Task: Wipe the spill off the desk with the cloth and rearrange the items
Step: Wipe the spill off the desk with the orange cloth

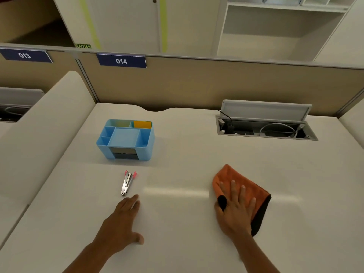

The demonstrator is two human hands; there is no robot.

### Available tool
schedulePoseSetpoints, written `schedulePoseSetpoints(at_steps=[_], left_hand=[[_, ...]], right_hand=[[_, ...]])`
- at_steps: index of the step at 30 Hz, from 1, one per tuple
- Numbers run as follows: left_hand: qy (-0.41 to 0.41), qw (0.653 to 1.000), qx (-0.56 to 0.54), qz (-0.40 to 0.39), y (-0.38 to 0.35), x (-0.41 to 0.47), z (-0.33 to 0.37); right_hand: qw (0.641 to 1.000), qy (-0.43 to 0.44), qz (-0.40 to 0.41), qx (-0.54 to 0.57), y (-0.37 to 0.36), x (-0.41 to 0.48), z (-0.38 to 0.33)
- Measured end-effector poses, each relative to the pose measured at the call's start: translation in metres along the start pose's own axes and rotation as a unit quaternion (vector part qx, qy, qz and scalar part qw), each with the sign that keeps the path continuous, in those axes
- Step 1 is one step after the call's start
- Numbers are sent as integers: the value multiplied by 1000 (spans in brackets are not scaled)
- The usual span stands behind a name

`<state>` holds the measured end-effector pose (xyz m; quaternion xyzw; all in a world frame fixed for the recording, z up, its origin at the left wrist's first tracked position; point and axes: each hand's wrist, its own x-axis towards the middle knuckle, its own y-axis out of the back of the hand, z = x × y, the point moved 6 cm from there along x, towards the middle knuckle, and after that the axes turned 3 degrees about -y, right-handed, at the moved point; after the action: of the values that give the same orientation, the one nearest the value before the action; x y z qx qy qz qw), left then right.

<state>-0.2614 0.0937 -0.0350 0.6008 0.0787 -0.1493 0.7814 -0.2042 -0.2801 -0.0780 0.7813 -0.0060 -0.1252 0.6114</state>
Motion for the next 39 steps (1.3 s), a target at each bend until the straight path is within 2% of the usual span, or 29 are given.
schedulePoseSetpoints(at_steps=[4,11,14,17,21,24,27,34,39], left_hand=[[-1,1000,-2,-4,0,-1,2],[-5,1000,-19,11,2,-1,0],[-1,1000,-23,18,3,-4,-9],[4,1000,-22,15,0,-8,-15],[-6,1000,-25,11,0,-8,-10],[-8,999,-28,17,5,-6,-6],[-5,999,-27,19,7,-7,-5],[14,999,-31,9,7,-7,-11],[13,1000,-25,-11,0,2,-4]], right_hand=[[1000,24,-9,1,-14,-19,-42],[981,183,-50,-33,-29,-46,-110],[953,293,-67,-39,-35,-61,-131],[905,414,-80,-53,-35,-78,-128],[872,478,-75,-71,-23,-81,-89],[872,476,-75,-84,-12,-74,-62],[888,446,-65,-91,3,-62,-34],[953,293,-28,-72,33,-33,36],[976,207,-15,-70,29,-46,70]])
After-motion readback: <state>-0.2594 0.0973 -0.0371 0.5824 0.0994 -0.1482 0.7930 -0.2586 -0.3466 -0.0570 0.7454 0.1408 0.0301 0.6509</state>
